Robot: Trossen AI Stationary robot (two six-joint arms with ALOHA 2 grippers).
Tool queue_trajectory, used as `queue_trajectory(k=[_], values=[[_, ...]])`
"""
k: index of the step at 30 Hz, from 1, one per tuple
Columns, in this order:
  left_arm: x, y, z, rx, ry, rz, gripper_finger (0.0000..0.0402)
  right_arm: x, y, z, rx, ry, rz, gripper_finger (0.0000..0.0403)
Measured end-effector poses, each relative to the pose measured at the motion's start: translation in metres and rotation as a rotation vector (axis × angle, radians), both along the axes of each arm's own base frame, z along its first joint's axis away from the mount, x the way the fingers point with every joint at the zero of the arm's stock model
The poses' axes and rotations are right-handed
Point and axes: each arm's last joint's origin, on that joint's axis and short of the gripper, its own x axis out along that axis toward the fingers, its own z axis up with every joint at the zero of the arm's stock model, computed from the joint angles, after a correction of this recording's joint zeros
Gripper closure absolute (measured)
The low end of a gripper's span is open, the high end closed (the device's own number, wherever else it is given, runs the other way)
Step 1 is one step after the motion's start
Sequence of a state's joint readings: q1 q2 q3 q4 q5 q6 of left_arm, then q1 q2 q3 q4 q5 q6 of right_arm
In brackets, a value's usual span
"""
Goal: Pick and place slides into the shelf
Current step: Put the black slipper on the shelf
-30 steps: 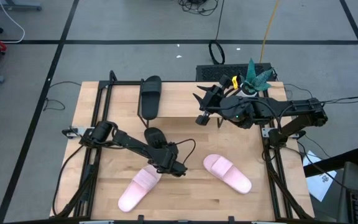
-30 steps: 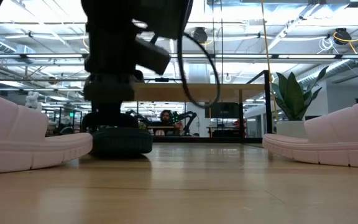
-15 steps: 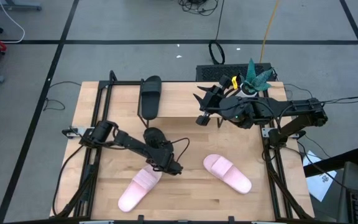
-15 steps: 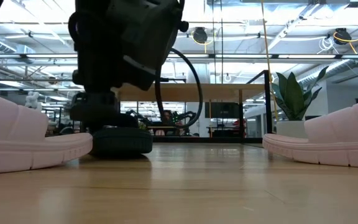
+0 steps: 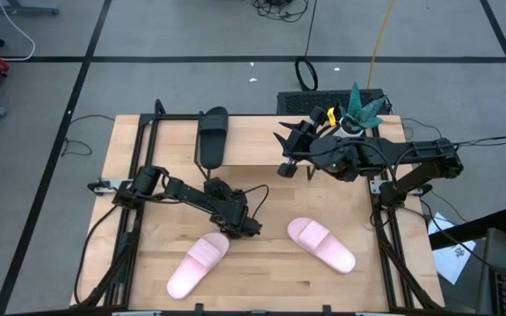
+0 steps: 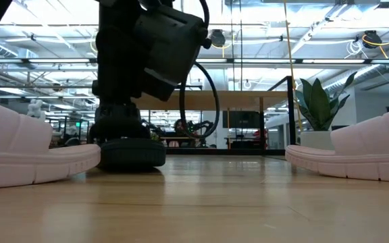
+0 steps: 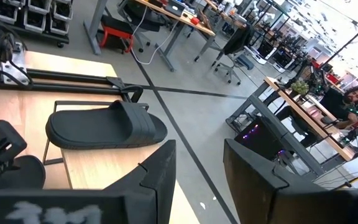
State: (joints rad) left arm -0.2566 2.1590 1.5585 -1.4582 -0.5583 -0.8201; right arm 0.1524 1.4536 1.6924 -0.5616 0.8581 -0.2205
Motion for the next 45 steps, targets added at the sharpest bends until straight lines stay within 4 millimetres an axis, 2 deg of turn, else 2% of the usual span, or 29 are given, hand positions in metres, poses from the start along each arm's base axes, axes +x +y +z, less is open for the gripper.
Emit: queue_trajectory(k=[16,18,21,29,36,41,45], values=[[-0.011,0.003,-0.014,0.013,0.043,0.02,0.0154,-0.001,0.0,-0.001,-0.002,0.015,0.0,0.0277],[-0.01,0.003,-0.014,0.012,0.035,0.022,0.017,-0.001,0.0,-0.001,-0.002,0.015,0.0,0.0277],[-0.01,0.002,-0.015,0.003,0.033,0.026,0.0214,-0.001,0.0,-0.001,-0.002,0.015,0.0,0.0277],[-0.008,0.001,-0.015,-0.02,0.017,0.031,0.0385,-0.001,0.0,-0.001,-0.002,0.015,0.0,0.0277],[-0.002,-0.002,-0.004,-0.021,-0.003,0.024,0.0397,-0.001,0.0,-0.001,-0.002,0.015,0.0,0.0277],[0.003,-0.008,0.018,0.041,-0.014,-0.002,0.0398,-0.001,0.0,-0.001,-0.002,0.015,0.0,0.0277],[0.011,-0.019,0.036,0.024,-0.07,-0.034,0.0399,0.0,0.0,-0.001,-0.002,0.011,0.0,0.0277]])
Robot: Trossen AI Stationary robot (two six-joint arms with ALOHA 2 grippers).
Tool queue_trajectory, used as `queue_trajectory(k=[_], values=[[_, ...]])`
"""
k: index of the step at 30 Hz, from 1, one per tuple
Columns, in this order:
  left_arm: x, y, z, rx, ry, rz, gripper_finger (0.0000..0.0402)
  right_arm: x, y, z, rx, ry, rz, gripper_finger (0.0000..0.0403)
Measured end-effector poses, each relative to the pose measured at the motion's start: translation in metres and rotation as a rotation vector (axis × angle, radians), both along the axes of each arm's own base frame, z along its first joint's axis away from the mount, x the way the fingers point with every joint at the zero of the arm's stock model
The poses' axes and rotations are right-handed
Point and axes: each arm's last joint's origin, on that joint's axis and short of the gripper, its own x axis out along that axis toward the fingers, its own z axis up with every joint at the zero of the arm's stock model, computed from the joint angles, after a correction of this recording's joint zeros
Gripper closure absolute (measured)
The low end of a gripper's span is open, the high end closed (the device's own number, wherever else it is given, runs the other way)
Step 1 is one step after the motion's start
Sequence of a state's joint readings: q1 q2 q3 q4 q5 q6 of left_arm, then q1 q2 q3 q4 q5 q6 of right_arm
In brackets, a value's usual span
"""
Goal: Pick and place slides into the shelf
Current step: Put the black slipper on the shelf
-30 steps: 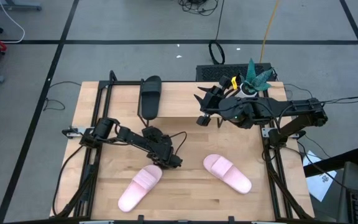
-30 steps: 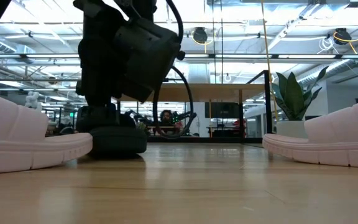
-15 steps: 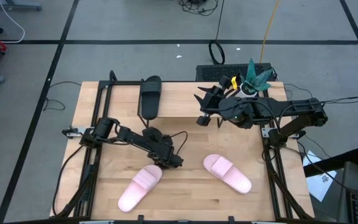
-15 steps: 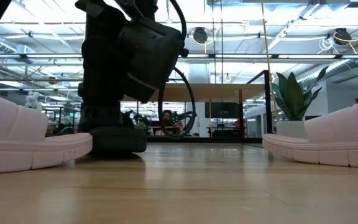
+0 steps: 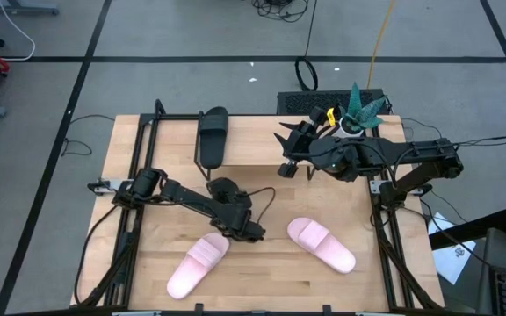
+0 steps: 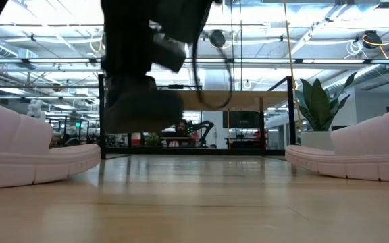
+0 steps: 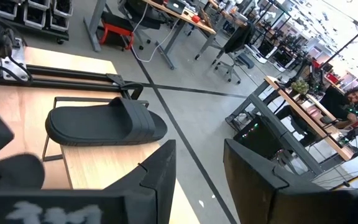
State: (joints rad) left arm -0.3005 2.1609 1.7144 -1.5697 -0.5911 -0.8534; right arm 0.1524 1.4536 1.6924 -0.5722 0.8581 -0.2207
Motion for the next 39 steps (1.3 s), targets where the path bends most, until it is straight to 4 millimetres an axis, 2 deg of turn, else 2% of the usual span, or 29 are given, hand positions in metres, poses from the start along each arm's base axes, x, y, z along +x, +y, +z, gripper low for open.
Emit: queue_trajectory(k=[13,19,23,27,30,35,39], values=[[0.016,-0.052,0.071,-0.14,-0.252,-0.148,0.0401,0.003,0.0,0.009,-0.012,-0.087,0.006,0.0277],[0.013,-0.078,0.112,-0.114,-0.371,-0.311,0.0401,0.005,0.001,0.017,-0.028,-0.155,0.006,0.0277],[0.011,-0.083,0.134,-0.078,-0.413,-0.404,0.0401,-0.004,-0.001,0.032,-0.075,-0.222,-0.054,0.0277],[0.013,-0.077,0.153,-0.025,-0.432,-0.475,0.0401,-0.026,-0.003,0.051,-0.126,-0.267,-0.14,0.0277],[0.014,-0.066,0.16,0.039,-0.388,-0.53,0.0401,-0.047,-0.006,0.064,-0.129,-0.311,-0.173,0.0277],[0.017,-0.03,0.175,0.063,-0.348,-0.526,0.0401,-0.082,-0.012,0.083,-0.114,-0.388,-0.182,0.0277],[0.013,0.006,0.196,0.151,-0.316,-0.522,0.0401,-0.105,-0.019,0.094,-0.14,-0.402,-0.199,0.0277]])
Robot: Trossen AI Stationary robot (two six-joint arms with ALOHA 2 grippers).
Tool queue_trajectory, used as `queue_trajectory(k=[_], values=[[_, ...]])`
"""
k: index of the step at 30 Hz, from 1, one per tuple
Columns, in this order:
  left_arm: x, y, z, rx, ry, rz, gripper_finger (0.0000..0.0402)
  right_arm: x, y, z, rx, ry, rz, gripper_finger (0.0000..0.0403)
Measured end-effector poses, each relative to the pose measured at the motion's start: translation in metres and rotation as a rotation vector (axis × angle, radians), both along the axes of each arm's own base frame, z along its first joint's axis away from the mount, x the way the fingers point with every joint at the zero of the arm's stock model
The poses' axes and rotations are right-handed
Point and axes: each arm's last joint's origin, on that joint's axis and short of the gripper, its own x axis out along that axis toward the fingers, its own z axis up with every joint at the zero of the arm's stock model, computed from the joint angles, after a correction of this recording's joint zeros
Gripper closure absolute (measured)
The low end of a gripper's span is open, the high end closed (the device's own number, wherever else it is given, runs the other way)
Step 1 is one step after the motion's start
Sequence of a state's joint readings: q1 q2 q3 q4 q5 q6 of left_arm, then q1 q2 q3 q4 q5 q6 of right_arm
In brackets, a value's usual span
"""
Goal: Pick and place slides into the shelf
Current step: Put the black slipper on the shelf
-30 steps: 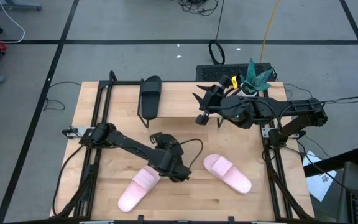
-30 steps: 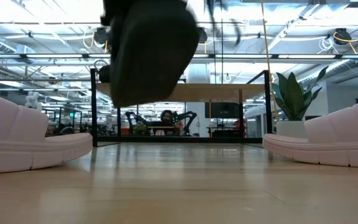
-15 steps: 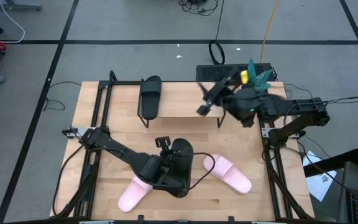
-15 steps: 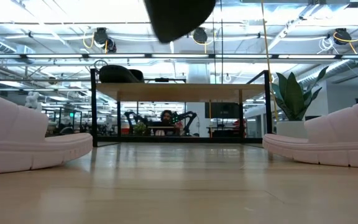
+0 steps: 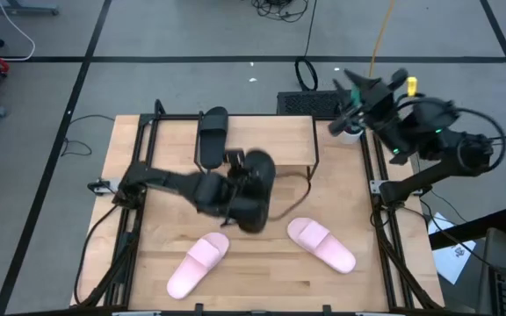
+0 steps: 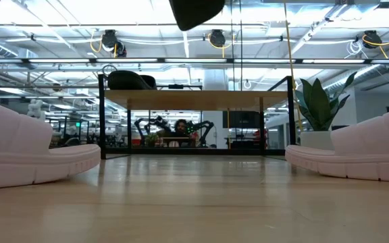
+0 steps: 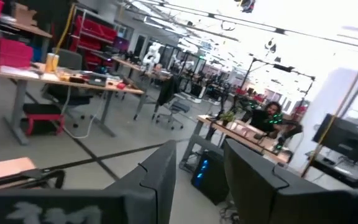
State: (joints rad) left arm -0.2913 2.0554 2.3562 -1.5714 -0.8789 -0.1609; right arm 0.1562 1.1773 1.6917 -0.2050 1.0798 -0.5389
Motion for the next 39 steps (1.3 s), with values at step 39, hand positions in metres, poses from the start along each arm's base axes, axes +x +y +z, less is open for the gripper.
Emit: queue_trajectory(k=[39], values=[[-0.019,0.224,0.022,0.018,0.227,0.161,0.0402,0.015,-0.063,0.001,-0.102,0.05,-0.232,0.0277]])
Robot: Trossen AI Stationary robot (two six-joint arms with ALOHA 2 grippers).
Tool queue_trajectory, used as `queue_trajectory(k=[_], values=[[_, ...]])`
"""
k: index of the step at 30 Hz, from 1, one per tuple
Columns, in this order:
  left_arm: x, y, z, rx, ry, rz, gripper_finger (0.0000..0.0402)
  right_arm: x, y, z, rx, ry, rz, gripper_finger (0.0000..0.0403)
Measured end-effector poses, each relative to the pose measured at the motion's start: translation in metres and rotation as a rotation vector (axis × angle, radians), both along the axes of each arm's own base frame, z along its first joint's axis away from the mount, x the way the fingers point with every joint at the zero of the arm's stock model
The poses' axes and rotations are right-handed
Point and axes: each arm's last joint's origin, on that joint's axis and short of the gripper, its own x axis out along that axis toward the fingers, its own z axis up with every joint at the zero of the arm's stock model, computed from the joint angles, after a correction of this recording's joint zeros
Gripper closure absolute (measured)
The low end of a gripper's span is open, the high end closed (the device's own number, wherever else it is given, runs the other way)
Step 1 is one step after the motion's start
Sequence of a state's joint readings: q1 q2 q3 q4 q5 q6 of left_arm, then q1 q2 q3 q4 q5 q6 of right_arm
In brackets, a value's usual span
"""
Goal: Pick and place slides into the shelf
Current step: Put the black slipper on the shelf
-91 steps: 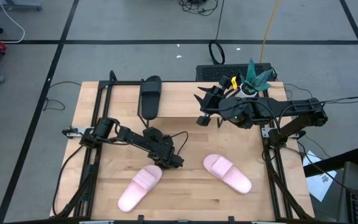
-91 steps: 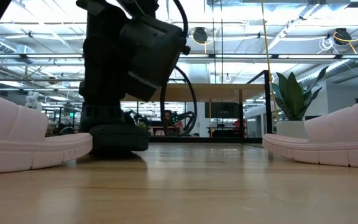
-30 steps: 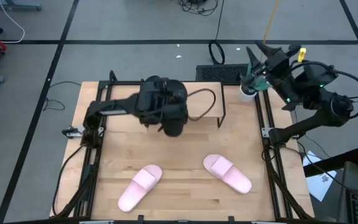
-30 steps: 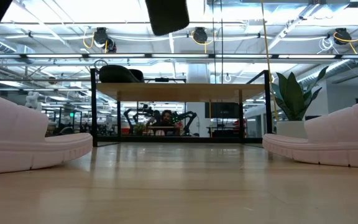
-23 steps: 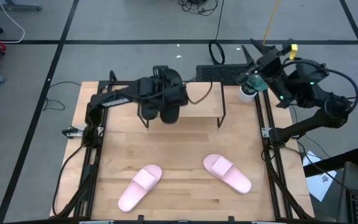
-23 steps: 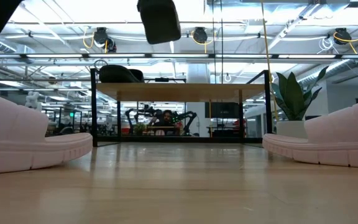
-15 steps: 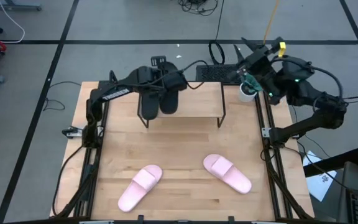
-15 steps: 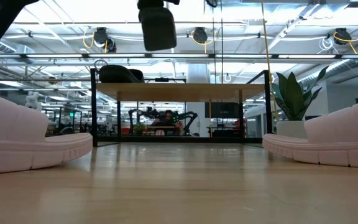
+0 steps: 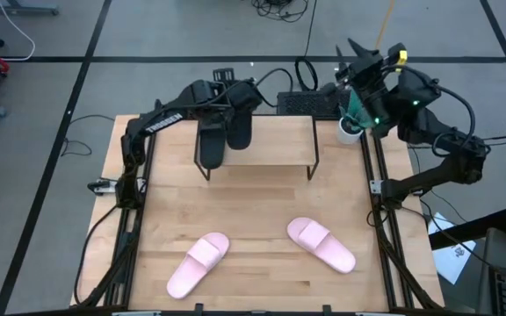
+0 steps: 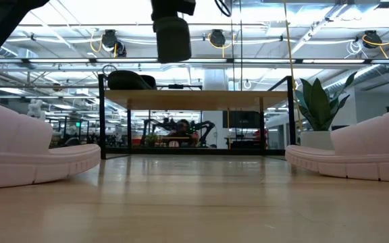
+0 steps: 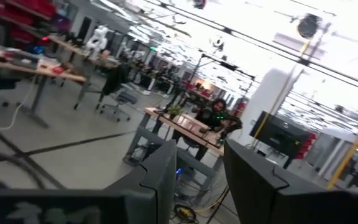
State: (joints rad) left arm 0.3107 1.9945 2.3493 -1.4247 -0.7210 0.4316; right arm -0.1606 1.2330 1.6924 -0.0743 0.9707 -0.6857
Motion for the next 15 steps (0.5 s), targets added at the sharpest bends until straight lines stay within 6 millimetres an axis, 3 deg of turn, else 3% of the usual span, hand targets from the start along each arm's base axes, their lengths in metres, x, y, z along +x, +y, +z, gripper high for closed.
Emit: queue_trajectory(k=[6,15], values=[[0.008,-0.005,-0.007,-0.05,-0.019,-0.027,0.0402,-0.002,-0.007,0.0,-0.004,0.005,-0.032,0.0277],[0.035,-0.007,-0.043,-0.074,0.095,-0.054,0.0402,-0.002,-0.007,-0.001,-0.005,0.028,-0.035,0.0277]])
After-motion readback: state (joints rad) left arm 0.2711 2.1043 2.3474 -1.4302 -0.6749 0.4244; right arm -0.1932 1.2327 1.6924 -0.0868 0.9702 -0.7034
